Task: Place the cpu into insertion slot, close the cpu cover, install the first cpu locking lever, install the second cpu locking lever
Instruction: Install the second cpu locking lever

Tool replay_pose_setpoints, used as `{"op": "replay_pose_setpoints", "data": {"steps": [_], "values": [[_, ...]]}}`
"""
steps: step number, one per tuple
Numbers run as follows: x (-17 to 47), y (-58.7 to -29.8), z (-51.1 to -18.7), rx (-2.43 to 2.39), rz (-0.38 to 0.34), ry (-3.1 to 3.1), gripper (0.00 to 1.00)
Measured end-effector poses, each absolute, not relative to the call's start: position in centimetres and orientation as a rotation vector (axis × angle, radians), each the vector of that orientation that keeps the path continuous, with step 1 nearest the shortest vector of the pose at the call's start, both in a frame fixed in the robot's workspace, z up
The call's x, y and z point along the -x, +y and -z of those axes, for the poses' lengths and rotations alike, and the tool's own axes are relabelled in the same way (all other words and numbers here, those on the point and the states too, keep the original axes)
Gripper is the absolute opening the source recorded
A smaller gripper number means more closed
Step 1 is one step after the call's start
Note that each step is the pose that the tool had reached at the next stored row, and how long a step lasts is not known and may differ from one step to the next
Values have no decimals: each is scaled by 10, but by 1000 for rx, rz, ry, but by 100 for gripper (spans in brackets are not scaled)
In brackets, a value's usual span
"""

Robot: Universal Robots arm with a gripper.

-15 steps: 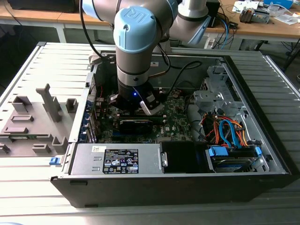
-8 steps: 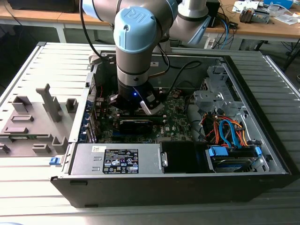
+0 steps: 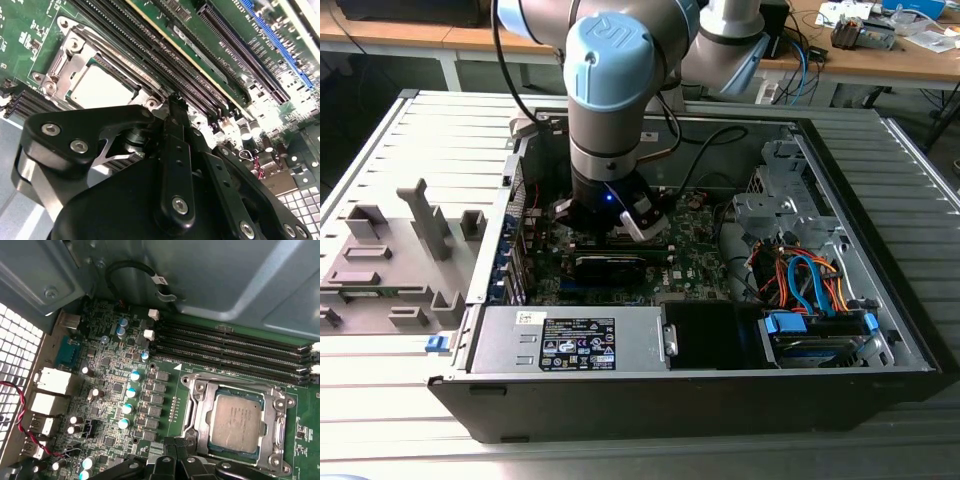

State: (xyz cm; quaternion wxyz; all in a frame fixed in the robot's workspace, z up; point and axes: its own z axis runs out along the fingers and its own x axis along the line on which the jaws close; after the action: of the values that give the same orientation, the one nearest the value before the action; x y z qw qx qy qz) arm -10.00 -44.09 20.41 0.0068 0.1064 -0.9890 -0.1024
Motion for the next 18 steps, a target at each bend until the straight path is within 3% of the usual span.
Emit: {"op": "replay_pose_setpoints", "data": {"steps": [16, 18], "values": [[100, -447, -207, -338, 332, -3093, 11], [99, -461, -209, -338, 347, -3091, 11]]}}
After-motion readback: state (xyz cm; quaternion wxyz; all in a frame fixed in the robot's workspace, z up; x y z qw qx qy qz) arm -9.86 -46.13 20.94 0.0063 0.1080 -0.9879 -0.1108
